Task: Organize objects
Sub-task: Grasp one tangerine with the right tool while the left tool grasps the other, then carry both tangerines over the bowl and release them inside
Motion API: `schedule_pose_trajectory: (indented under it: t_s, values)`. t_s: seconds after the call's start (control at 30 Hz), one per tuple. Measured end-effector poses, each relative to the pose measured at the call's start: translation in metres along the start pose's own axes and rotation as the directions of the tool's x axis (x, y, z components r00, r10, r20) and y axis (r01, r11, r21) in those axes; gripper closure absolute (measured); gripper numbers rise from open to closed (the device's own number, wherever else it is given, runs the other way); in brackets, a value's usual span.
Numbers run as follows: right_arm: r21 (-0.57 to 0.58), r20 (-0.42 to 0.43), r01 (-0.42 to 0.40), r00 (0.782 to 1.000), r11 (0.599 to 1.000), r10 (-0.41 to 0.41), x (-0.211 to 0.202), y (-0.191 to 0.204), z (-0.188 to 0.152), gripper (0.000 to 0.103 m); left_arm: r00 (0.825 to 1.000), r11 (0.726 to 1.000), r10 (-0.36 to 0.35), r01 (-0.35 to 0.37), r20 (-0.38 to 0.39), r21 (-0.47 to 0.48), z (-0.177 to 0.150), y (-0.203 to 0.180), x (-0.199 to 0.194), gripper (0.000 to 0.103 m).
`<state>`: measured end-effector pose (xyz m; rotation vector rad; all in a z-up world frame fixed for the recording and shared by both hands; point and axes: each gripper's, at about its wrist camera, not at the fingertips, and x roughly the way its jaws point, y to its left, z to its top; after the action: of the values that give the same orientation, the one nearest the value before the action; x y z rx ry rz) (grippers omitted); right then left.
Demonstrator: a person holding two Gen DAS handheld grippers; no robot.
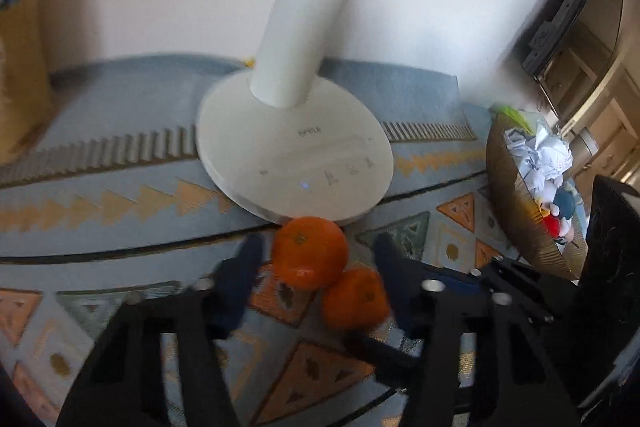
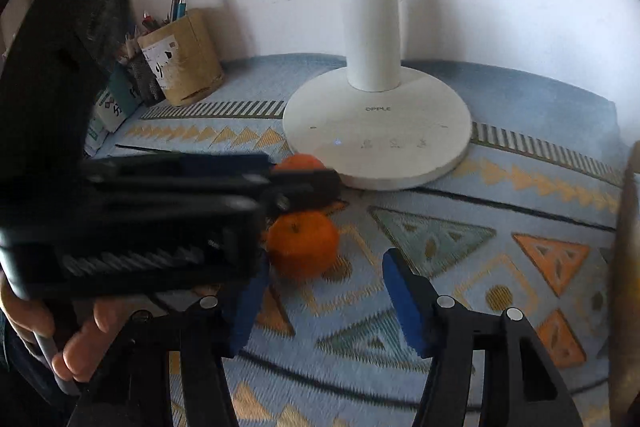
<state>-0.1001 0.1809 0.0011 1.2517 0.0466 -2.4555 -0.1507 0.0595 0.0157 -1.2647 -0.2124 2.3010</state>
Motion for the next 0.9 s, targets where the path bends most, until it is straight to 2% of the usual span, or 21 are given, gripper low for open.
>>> schedule_pose_trajectory:
  t_s: [0.03, 0.07, 0.1, 0.13, 0.17, 0.27, 0.4, 0.57, 0.7, 0.8, 0.87, 0.9]
  values:
    - [0.001, 0.006, -0.008, 1.0, 1.0, 0.008, 0.002, 0.001, 0.001, 0.045, 1.0, 1.0, -0.005, 0.005, 0.001, -0.006, -0.002, 0.001, 0.002, 0.06]
    - [-0.005, 0.008, -0.004, 1.0, 1.0, 0.004, 0.003, 0.003, 0.002, 0.05, 1.0, 1.0, -0.005, 0.005, 0.004, -0.011, -0.003, 0.003, 0.002, 0.066]
    - [-0.02, 0.004, 0.005, 1.0, 1.0, -0.005, 0.005, 0.007, 0.003, 0.054, 1.0, 1.0, -0.011, 0.011, 0.01, -0.02, -0.005, 0.005, 0.002, 0.066]
    - [-0.031, 0.004, 0.001, 1.0, 1.0, -0.001, 0.006, 0.01, 0.003, 0.063, 1.0, 0.999, -0.025, 0.026, 0.013, -0.034, -0.005, 0.008, 0.001, 0.066]
    - [-0.047, 0.007, -0.003, 1.0, 0.999, 0.003, 0.007, 0.014, 0.003, 0.066, 0.999, 0.998, -0.035, 0.036, 0.015, -0.051, -0.005, 0.01, 0.002, 0.067]
    - [-0.073, 0.017, 0.026, 1.0, 0.997, -0.025, 0.003, 0.019, -0.001, 0.067, 0.999, 0.998, -0.029, 0.03, 0.021, -0.058, -0.006, 0.011, -0.003, 0.067]
    - [-0.031, 0.032, 0.003, 0.999, 1.0, -0.002, -0.023, 0.009, -0.012, 0.067, 0.999, 0.999, -0.023, 0.025, 0.04, -0.036, -0.012, -0.006, -0.021, 0.067]
    - [0.003, 0.128, 0.019, 0.992, 1.0, -0.02, -0.096, -0.008, -0.032, 0.067, 0.992, 0.997, -0.071, 0.067, 0.1, 0.039, -0.012, -0.061, -0.056, 0.067]
    - [0.05, 0.24, 0.077, 0.967, 0.996, -0.086, -0.171, -0.043, -0.035, 0.067, 0.978, 0.986, -0.13, 0.11, 0.165, 0.128, 0.0, -0.128, -0.078, 0.067]
    - [0.122, 0.313, 0.153, 0.932, 0.981, -0.184, -0.221, -0.083, -0.036, 0.067, 0.965, 0.972, -0.18, 0.145, 0.19, 0.183, 0.006, -0.175, -0.081, 0.067]
    - [0.207, 0.338, 0.211, 0.901, 0.955, -0.272, -0.25, -0.119, -0.041, 0.067, 0.96, 0.963, -0.207, 0.166, 0.189, 0.212, 0.009, -0.202, -0.074, 0.067]
    - [0.231, 0.338, 0.222, 0.895, 0.947, -0.292, -0.257, -0.131, -0.043, 0.067, 0.957, 0.957, -0.222, 0.179, 0.184, 0.227, 0.009, -0.218, -0.066, 0.067]
